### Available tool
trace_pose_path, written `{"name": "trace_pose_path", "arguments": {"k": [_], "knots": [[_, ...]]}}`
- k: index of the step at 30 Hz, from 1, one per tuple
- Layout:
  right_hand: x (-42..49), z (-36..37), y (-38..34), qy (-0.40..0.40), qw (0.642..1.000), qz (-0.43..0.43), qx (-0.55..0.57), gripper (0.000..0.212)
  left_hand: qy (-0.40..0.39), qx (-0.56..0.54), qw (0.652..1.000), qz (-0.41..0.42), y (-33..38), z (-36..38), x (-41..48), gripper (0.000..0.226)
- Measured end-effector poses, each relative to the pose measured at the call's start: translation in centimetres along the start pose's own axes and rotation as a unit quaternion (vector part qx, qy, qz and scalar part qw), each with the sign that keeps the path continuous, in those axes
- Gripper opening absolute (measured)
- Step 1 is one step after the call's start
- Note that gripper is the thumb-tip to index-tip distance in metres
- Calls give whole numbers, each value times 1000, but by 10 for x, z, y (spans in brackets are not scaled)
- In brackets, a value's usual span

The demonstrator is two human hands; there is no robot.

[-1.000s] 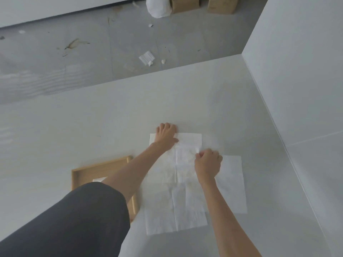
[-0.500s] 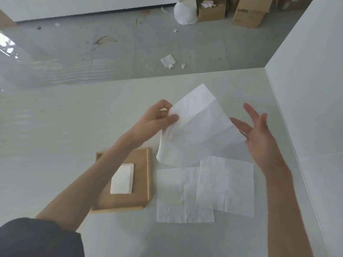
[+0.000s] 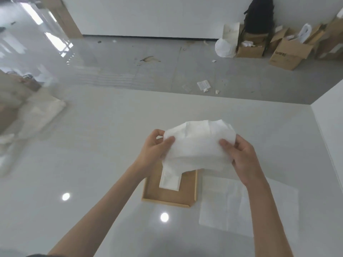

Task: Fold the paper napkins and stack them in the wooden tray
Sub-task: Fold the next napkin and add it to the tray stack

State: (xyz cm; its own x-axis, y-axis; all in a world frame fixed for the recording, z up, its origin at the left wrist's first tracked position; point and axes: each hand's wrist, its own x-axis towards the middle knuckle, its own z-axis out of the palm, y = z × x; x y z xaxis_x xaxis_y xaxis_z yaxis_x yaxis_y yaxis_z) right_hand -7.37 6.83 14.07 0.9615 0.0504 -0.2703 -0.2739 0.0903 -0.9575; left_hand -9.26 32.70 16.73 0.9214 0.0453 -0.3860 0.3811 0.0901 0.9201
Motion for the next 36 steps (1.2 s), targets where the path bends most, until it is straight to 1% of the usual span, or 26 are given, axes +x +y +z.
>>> {"name": "trace_pose_path", "arguments": {"k": [2,4,6,7,9,11,12,14,17,18,22,25,30,32,36], "knots": [[-13,8,-16,-14,999,-15,-29,34,-25,-7,1000,3,4,-13,-11,16],[-29,14,-22,-35,997,-3,-69,34,-45,-27,999,-5,6,-21,-20,16],[-44,16,-23,-22,994,-7,-105,31,-71,-47,996,-19,9,-26,-28,19],[-50,15,-25,-10,995,-11,-100,31,-86,-50,995,-23,10,-27,-31,23],[-59,11,-28,5,999,-6,-54,34,-110,-41,993,-19,11,-30,-35,28],[-66,11,-30,-12,999,13,-36,39,-119,-29,992,-7,11,-29,-39,29],[-71,11,-29,-21,998,20,-54,41,-121,-23,992,-5,11,-28,-41,29],[-78,7,-23,-13,997,17,-73,38,-135,-3,991,-4,12,-24,-46,29],[-83,-6,-26,13,999,7,-33,33,-160,29,987,10,19,-18,-50,26],[-85,-11,-30,10,1000,9,-20,33,-166,37,985,17,22,-16,-52,26],[-86,-29,-47,-14,999,11,-28,30,-174,40,983,31,35,-4,-58,29],[-86,-42,-66,-20,999,-16,-32,28,-187,38,981,34,45,7,-63,33],[-81,-57,-91,-22,998,-54,-29,26,-187,-15,982,33,63,28,-71,33],[-80,-60,-96,-18,997,-63,-42,25,-177,4,983,48,68,37,-75,30],[-80,-65,-100,3,996,-76,-40,19,-125,46,988,81,68,47,-79,26]]}}
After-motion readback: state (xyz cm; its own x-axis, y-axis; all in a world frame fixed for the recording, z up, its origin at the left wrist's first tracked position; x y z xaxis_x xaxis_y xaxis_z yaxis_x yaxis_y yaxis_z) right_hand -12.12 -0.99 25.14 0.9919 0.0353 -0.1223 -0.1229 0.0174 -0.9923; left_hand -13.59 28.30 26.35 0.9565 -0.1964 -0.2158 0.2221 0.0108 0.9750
